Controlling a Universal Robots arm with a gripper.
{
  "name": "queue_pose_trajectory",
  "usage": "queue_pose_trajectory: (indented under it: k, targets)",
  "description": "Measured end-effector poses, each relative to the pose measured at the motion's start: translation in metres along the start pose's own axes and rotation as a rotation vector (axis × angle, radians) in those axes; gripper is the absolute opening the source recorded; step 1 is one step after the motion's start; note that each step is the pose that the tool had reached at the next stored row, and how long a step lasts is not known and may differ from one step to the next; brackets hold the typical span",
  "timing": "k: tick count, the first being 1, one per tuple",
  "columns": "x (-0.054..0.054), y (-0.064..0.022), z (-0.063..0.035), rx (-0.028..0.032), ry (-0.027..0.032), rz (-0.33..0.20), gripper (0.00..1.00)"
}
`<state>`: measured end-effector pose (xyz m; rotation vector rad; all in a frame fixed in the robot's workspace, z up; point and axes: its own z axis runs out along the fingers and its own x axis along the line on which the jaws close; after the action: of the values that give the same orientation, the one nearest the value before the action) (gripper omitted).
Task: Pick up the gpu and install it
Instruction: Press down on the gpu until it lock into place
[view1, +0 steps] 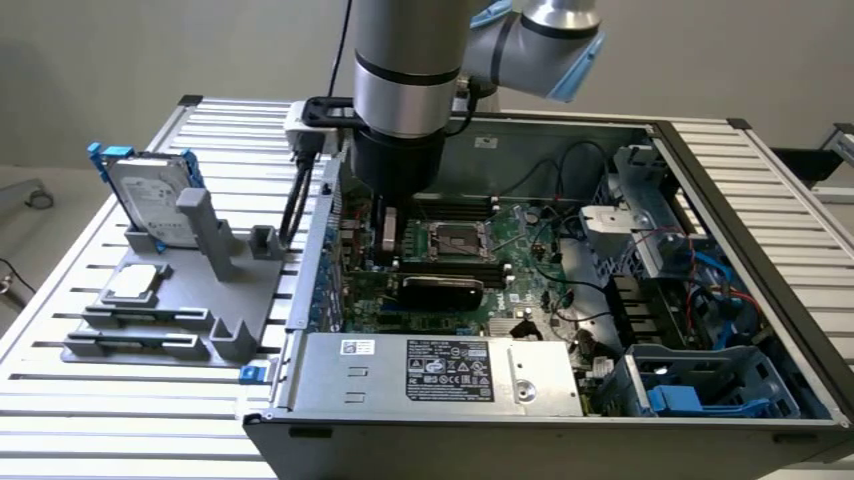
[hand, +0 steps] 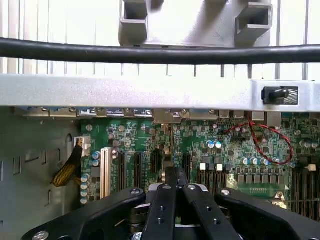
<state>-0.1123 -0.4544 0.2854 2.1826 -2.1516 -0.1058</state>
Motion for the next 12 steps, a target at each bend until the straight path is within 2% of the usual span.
queue_pose_trajectory:
  k: [3,5,12]
  targets:
    - [0.0,0.0032,0.0003,-0.0051,0.0185,0.001,0.11]
    - [0.0,0.0051,0.0003,-0.0095,0.0253,0.002,0.11]
    - [-0.0001,0.0095,-0.0018,-0.0293,0.0356,0.003,0.11]
